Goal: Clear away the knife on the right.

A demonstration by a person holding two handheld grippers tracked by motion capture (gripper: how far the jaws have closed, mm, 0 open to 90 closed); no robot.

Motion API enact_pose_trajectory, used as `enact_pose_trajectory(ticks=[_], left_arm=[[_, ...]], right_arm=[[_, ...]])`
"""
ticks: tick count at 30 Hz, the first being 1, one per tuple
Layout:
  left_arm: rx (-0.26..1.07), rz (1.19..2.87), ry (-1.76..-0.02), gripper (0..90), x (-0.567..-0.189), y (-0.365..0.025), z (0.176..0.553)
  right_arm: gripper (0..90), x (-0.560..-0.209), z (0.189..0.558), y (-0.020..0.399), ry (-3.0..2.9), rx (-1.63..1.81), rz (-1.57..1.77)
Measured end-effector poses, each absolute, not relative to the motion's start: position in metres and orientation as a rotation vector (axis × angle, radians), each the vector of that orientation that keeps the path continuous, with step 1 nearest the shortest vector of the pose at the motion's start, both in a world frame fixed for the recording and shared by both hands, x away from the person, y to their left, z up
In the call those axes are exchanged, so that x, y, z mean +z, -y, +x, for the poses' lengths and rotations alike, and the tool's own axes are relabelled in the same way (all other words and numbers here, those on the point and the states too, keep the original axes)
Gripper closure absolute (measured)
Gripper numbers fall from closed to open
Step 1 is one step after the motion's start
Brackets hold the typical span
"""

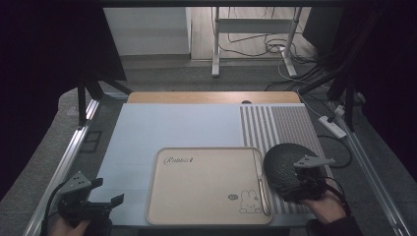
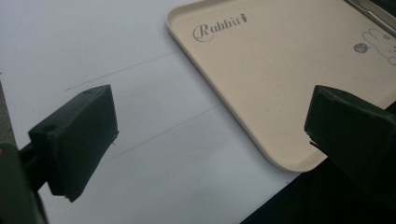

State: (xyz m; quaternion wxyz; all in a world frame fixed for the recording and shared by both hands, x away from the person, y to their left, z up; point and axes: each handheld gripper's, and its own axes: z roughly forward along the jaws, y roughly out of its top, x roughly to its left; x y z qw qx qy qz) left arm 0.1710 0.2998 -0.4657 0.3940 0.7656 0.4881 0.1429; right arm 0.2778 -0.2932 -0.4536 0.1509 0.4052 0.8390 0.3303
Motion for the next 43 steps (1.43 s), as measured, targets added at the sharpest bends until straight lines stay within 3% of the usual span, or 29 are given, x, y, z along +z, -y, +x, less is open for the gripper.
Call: enact_pose_trajectory(ticks=[43], left_arm=[[0.353, 1.932, -1.249, 3.5, -0.466, -0.301, 0.171]], right_arm=[[0.0, -0.44, 0.244, 0.333, -2.263, 0.935, 1.275]])
